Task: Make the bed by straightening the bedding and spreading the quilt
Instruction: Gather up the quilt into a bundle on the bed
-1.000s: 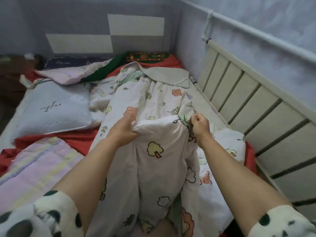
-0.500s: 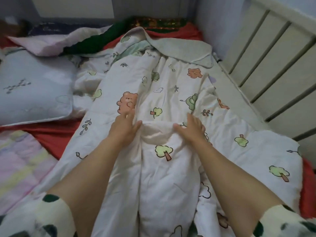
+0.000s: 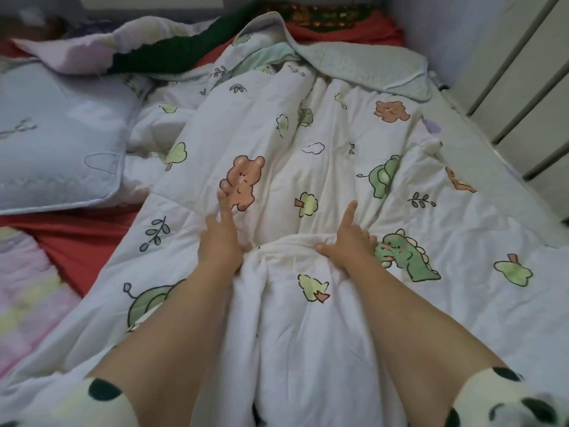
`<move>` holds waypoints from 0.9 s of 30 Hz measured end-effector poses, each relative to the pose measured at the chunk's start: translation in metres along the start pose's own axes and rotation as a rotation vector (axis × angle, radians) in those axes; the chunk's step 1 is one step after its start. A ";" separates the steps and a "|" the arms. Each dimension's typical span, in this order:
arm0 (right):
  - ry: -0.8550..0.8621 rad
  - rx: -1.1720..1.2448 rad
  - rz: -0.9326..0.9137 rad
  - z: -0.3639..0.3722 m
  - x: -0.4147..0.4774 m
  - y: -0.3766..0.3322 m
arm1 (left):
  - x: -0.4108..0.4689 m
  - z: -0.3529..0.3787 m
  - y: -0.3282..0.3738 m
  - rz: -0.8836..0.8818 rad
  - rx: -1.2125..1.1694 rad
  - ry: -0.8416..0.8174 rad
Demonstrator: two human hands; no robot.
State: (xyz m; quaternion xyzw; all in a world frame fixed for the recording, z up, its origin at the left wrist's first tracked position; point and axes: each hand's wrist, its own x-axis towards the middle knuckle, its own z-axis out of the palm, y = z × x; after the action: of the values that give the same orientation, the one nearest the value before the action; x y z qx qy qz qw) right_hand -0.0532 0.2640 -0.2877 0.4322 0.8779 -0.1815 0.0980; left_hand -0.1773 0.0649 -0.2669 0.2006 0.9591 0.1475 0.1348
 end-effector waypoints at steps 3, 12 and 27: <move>0.060 -0.062 0.004 0.006 0.007 0.000 | 0.000 0.014 -0.005 0.027 0.112 -0.035; 0.064 0.068 -0.084 -0.032 -0.042 0.013 | -0.047 -0.034 0.013 0.035 0.206 0.031; 0.261 0.619 -0.199 -0.150 -0.239 0.013 | -0.197 -0.177 0.044 0.195 -0.219 0.099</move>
State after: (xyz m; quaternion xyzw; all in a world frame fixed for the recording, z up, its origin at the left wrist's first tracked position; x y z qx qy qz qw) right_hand 0.0996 0.1591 -0.0753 0.3734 0.8241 -0.3909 -0.1690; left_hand -0.0440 -0.0211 -0.0502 0.2695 0.9187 0.2734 0.0932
